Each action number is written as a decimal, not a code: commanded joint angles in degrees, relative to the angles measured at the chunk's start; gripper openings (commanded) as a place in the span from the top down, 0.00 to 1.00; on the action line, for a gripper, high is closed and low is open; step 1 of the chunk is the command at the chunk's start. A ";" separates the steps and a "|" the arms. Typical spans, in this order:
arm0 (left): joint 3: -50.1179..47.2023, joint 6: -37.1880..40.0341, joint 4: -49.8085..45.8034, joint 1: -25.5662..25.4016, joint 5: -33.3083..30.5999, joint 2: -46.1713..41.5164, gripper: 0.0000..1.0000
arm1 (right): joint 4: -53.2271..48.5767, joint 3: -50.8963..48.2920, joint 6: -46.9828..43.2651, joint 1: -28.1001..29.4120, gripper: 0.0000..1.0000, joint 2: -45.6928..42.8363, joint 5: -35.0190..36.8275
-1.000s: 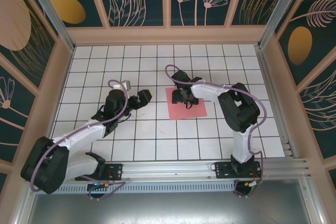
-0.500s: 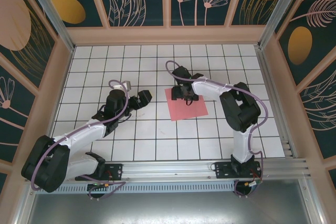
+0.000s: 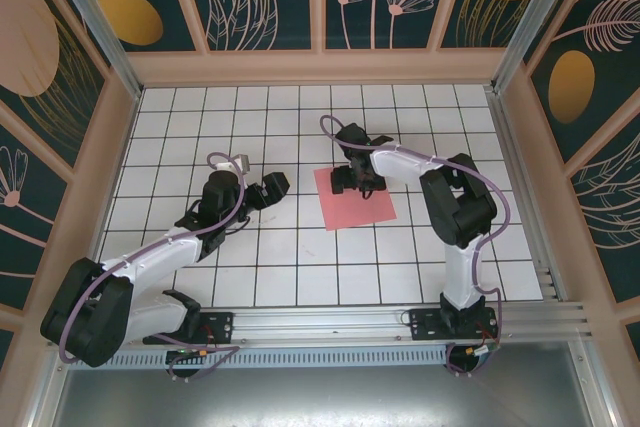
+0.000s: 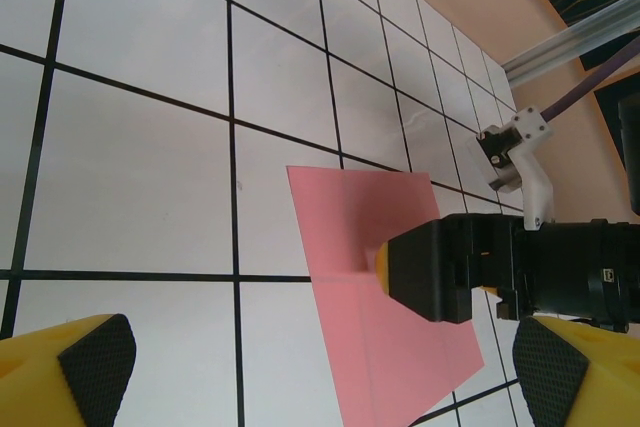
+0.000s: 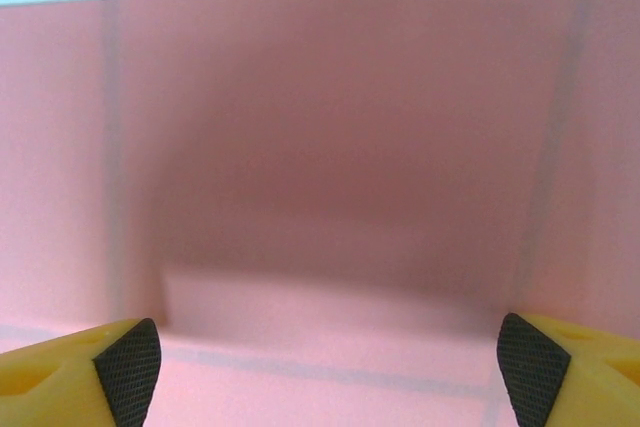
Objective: Fold a paper plane with a square sheet of paper (pick it up from the middle)
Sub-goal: Fold the square sheet of paper in half at the center of the table.
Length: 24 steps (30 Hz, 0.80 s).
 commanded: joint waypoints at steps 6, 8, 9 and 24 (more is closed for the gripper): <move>0.79 0.41 0.34 -0.14 0.78 0.41 0.01 | -3.98 4.21 -1.56 1.05 0.02 2.86 0.38; 0.71 0.35 0.43 -0.14 0.77 0.55 0.01 | -3.84 4.23 -1.76 1.37 0.02 3.72 0.13; 0.70 0.35 0.41 -0.14 0.86 0.55 0.01 | -3.93 4.32 -1.87 1.50 0.02 4.19 0.01; 0.88 0.44 0.32 -0.14 1.13 0.93 0.01 | -5.73 0.36 0.47 2.29 0.07 9.67 3.17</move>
